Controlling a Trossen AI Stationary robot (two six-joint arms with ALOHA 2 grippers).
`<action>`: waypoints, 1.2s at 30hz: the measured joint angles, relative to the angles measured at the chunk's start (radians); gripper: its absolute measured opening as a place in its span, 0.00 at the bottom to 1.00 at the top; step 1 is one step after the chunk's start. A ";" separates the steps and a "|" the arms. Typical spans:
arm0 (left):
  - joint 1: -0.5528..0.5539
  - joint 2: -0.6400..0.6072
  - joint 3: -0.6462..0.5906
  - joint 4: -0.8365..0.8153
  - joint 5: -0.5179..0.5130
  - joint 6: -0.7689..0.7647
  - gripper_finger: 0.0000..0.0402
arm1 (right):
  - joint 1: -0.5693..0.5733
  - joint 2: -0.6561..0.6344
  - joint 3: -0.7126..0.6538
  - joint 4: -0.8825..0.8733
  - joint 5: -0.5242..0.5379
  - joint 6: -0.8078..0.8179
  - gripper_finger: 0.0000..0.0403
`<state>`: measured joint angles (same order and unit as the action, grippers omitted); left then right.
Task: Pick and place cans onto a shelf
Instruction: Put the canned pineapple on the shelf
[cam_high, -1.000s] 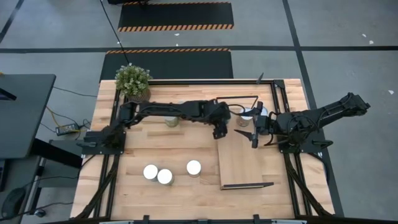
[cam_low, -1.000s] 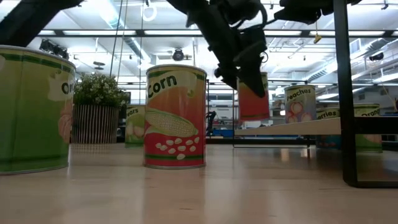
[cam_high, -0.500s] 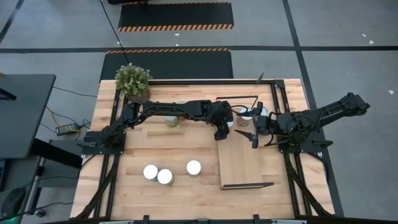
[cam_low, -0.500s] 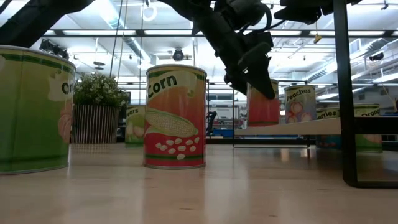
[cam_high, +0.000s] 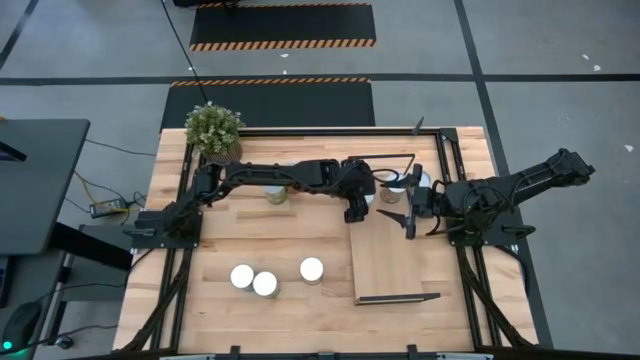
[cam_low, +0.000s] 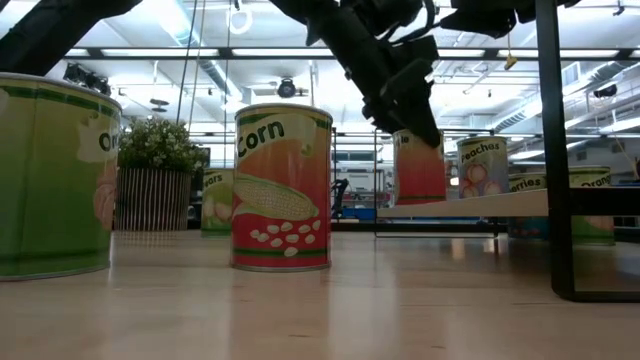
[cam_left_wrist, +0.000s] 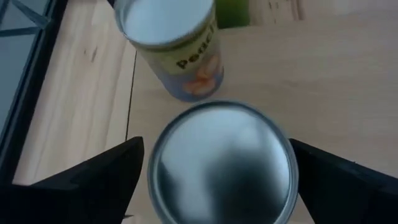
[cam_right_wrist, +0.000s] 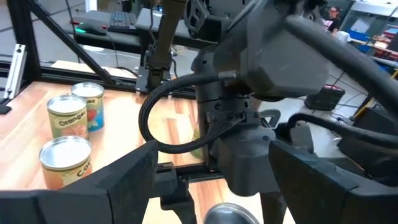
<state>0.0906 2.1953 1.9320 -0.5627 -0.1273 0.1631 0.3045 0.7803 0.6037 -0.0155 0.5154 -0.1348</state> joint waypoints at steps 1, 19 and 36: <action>0.000 0.000 0.000 -0.001 -0.003 0.008 0.97 | 0.003 0.000 0.000 0.003 -0.004 -0.004 0.78; -0.024 -0.107 -0.001 -0.045 -0.107 0.079 0.97 | 0.073 -0.061 0.000 -0.117 -0.001 0.005 0.78; -0.094 -0.117 -0.067 -0.165 -0.306 0.097 0.97 | 0.074 -0.060 0.000 -0.131 -0.001 0.052 0.78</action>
<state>-0.0037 2.0781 1.8647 -0.7278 -0.4329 0.2596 0.3782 0.7202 0.6041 -0.1465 0.5144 -0.0831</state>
